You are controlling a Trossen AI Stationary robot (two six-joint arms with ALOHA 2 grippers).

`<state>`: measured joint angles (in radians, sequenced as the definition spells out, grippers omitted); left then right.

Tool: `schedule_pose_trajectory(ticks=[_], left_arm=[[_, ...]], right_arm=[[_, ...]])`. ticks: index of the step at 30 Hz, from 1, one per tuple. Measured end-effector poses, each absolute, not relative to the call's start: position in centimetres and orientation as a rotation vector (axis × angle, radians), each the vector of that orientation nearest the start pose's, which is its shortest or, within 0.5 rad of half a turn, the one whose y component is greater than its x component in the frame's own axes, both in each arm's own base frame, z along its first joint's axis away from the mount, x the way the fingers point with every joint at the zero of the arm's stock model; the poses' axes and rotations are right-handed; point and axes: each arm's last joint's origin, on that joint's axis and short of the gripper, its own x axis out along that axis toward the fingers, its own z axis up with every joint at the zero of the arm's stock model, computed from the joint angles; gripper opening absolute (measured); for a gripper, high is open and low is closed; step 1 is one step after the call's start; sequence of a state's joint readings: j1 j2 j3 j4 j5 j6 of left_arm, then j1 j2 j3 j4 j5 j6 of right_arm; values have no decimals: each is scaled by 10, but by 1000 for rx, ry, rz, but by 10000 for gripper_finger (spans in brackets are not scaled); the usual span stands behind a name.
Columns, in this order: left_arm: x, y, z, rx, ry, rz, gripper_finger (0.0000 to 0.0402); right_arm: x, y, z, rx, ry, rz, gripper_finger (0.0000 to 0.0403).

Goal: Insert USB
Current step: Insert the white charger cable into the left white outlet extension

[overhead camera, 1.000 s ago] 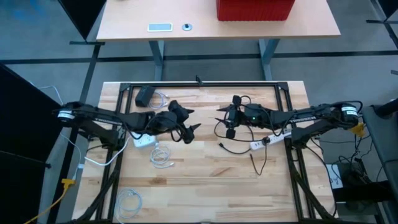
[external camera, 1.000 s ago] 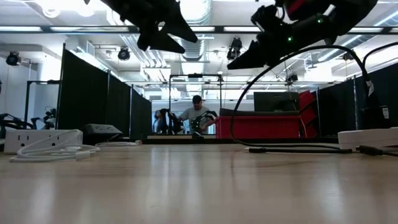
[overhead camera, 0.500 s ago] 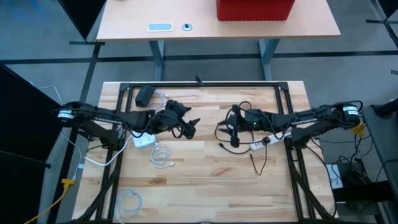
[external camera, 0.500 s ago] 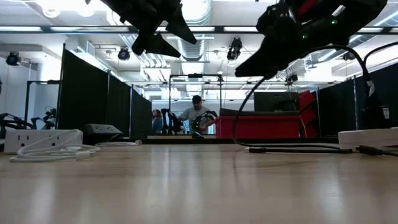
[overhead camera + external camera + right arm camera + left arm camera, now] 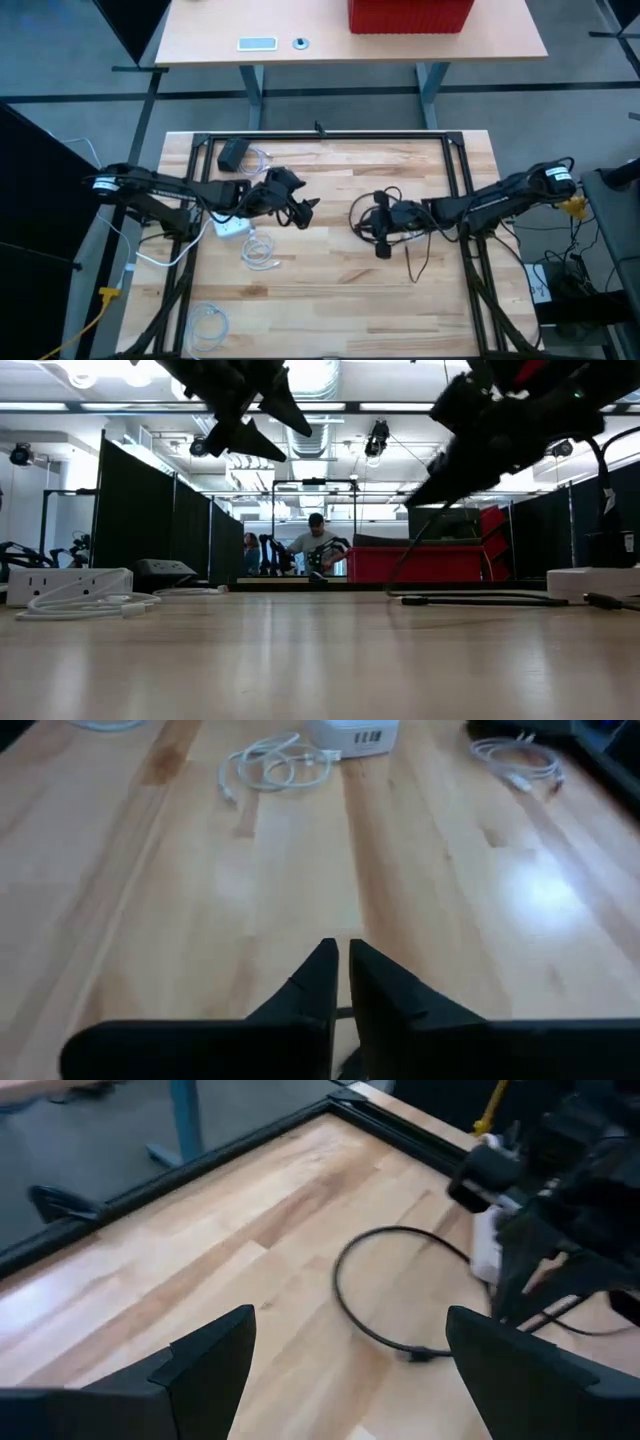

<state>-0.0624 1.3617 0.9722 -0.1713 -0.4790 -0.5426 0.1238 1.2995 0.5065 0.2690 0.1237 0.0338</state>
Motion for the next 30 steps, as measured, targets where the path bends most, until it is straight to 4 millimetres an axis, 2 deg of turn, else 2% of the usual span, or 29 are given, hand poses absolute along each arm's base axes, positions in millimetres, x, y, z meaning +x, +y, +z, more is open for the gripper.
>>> schedule_pose_trajectory(ticks=[6,13,16,21,26,28,30], left_arm=[[295,-12,277,-389,404,517,315],[293,-13,275,-398,436,526,299],[289,-13,270,-377,494,541,259],[284,-12,263,-328,591,560,144],[272,-12,252,-320,756,573,31],[267,-14,247,-382,832,561,8],[262,-15,244,-474,906,548,10]], right_arm=[[231,43,158,-3,587,46,8],[233,51,163,-40,561,85,8],[232,53,163,-42,566,93,8],[232,54,164,-52,556,102,8],[241,57,182,3,351,109,8],[242,59,187,37,305,136,8],[242,62,187,47,299,159,8]])
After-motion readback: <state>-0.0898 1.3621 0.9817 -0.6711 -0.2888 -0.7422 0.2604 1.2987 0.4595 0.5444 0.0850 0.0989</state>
